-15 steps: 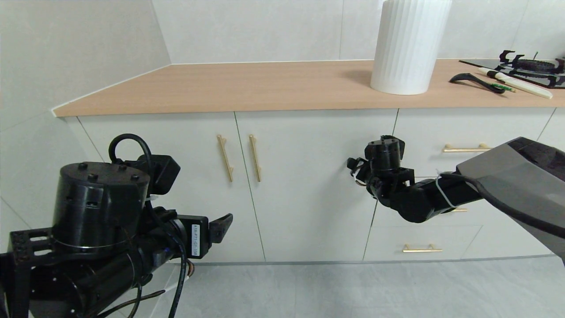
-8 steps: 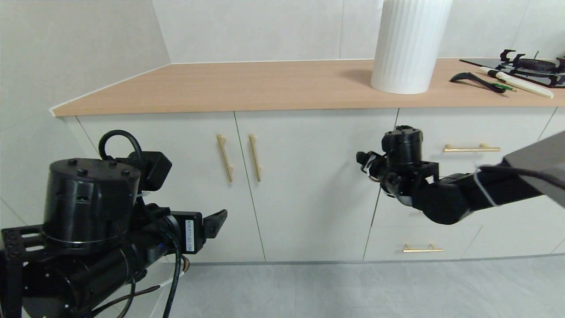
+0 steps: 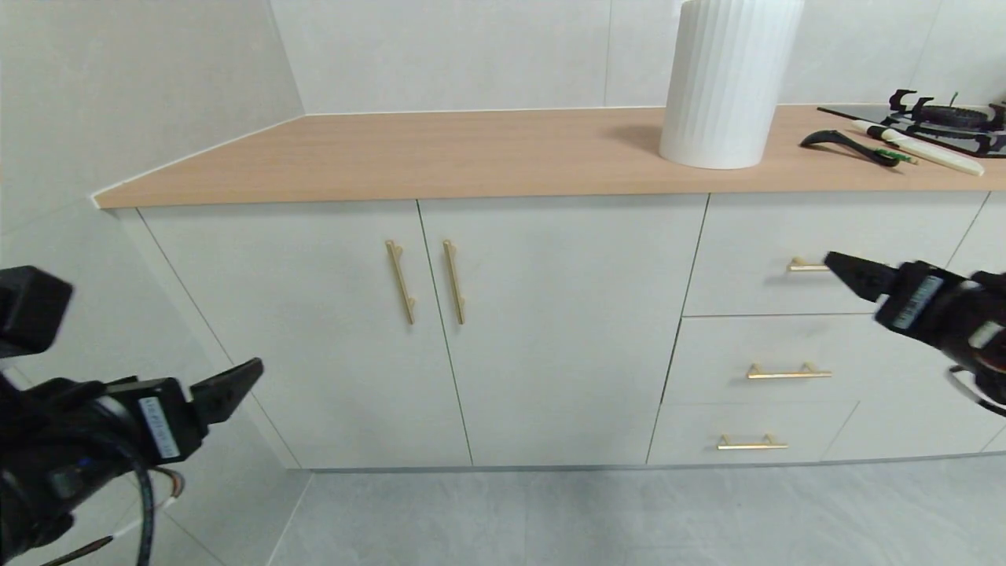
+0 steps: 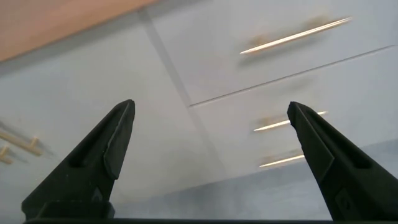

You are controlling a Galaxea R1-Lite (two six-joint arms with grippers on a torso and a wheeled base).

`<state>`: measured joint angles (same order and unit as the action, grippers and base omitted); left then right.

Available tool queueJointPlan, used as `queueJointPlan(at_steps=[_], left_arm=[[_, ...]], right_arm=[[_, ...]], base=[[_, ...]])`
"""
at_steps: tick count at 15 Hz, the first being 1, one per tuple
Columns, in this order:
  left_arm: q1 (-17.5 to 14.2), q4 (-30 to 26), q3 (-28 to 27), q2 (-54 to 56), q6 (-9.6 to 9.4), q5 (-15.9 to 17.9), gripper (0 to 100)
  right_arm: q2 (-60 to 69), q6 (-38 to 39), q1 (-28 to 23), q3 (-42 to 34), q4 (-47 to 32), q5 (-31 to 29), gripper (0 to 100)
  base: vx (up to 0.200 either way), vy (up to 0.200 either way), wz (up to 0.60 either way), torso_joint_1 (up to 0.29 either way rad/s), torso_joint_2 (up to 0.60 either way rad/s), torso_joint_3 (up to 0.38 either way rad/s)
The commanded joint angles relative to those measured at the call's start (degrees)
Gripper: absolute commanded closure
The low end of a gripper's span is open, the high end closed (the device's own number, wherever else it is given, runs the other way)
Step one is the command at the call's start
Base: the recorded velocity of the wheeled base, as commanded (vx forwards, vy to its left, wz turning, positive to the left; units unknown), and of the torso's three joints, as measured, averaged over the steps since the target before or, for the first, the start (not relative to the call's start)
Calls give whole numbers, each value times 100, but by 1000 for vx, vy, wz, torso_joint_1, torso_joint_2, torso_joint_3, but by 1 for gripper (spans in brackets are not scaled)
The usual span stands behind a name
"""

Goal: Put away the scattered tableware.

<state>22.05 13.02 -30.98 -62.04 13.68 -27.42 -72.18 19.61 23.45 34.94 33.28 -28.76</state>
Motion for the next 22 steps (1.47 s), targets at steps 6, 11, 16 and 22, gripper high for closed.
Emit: queueJointPlan(at_steps=[6, 11, 16, 22], left_arm=[[-790, -2137, 408, 4525, -1719, -1, 0], [-1432, -2743, 619, 5641, -2080, -176, 0], [-2047, -2181, 1709, 5852, -1544, -493, 0], [-2188, -1012, 3098, 6195, -1895, 149, 0]], right_arm=[[5917, -2304, -1220, -1112, -2976, 301, 0], [7077, -2902, -2416, -1754, -3477, 213, 0], [7200, -2902, -2389, -3406, -2054, 353, 0], [7209, -2585, -2381, -3494, -2950, 1988, 0]], base=[[0, 0, 0, 0, 0, 0], [0, 0, 0, 0, 0, 0], [0, 0, 0, 0, 0, 0], [0, 0, 0, 0, 0, 0]])
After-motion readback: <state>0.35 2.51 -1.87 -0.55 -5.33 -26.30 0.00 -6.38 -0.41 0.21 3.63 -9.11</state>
